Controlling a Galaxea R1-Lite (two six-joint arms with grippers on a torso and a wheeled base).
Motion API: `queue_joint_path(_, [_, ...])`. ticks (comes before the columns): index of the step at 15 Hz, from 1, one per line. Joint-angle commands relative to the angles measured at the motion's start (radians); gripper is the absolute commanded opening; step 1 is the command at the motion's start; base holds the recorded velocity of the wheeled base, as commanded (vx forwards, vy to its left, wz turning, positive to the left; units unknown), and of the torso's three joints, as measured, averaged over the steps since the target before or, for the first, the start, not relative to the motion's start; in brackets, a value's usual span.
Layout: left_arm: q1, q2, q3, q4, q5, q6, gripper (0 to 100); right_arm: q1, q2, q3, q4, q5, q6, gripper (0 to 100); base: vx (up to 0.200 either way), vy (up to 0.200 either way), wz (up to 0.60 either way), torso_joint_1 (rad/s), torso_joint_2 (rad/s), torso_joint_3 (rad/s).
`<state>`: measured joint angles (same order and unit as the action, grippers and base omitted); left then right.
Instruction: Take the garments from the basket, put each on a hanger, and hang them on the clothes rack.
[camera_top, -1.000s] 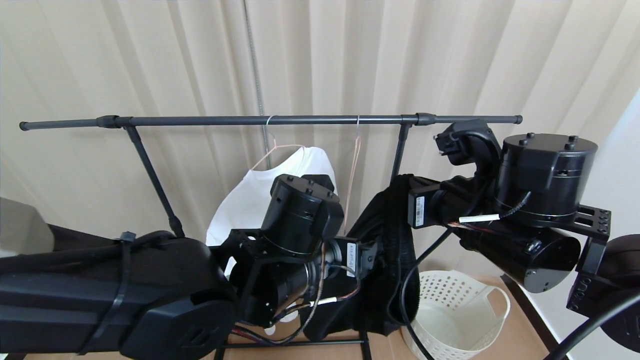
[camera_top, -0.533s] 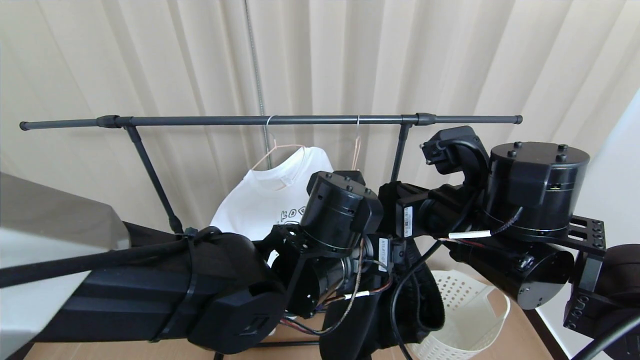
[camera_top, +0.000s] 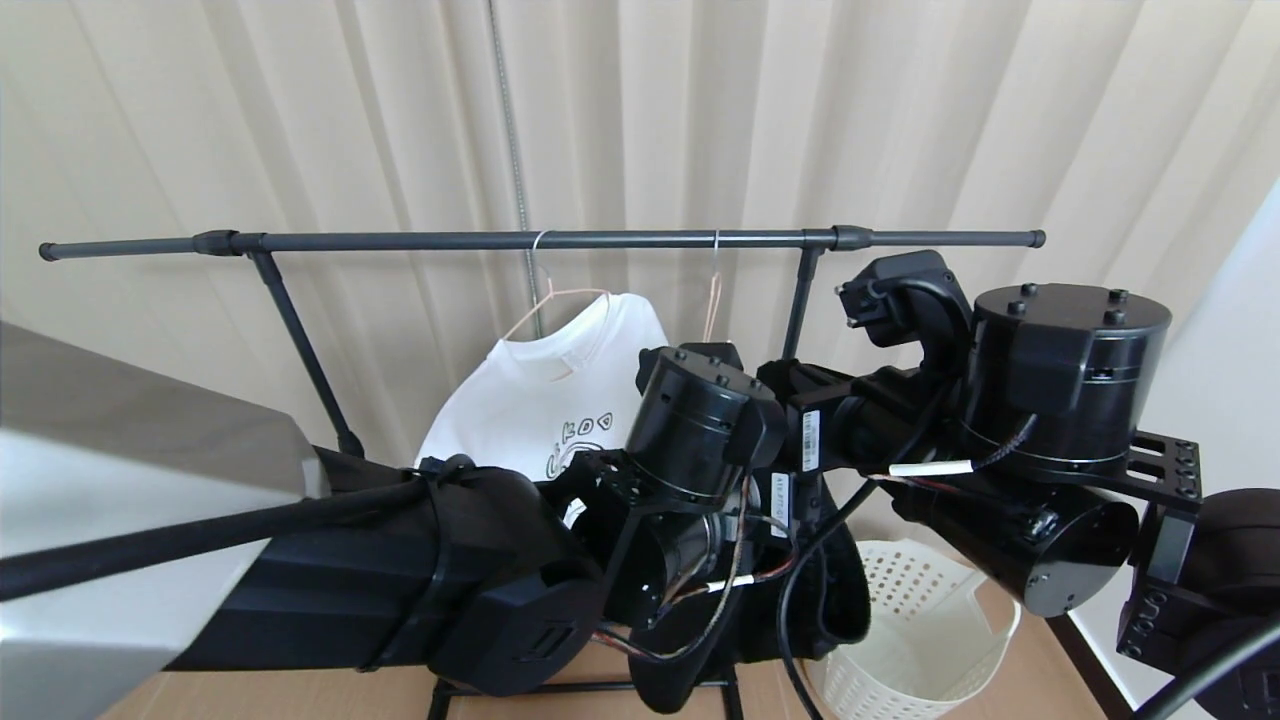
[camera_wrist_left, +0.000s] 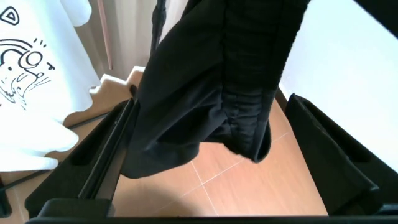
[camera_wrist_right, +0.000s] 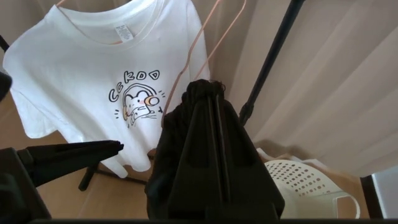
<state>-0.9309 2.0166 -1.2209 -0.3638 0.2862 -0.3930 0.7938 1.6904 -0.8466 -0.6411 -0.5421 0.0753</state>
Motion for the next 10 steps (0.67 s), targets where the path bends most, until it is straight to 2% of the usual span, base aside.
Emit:
queue_joint_path(1, [0.001, 0.005, 0.001, -0.024, -0.001, -0.003, 100, 0.001, 0.002, 0.003, 0.008, 0.001, 0.000, 0, 0.000, 0.000, 0.00, 0.000, 0.00, 0.000])
queue_joint_path(5, [0.001, 0.027, 0.006, -0.050, 0.007, -0.010, 100, 0.001, 0.002, -0.002, 0.009, -0.002, 0.017, 0, 0.000, 0.000, 0.00, 0.000, 0.00, 0.000])
queue_joint_path(8, [0.024, 0.034, 0.027, -0.050, 0.090, -0.010, 100, -0.001, -0.008, -0.006, 0.009, -0.004, 0.017, 0, 0.000, 0.000, 0.00, 0.000, 0.00, 0.000])
queue_joint_path(10, [0.032, 0.031, 0.064, -0.052, 0.094, -0.010, 100, -0.002, -0.012, -0.011, 0.009, -0.010, 0.017, 0, 0.000, 0.000, 0.00, 0.000, 0.00, 0.000])
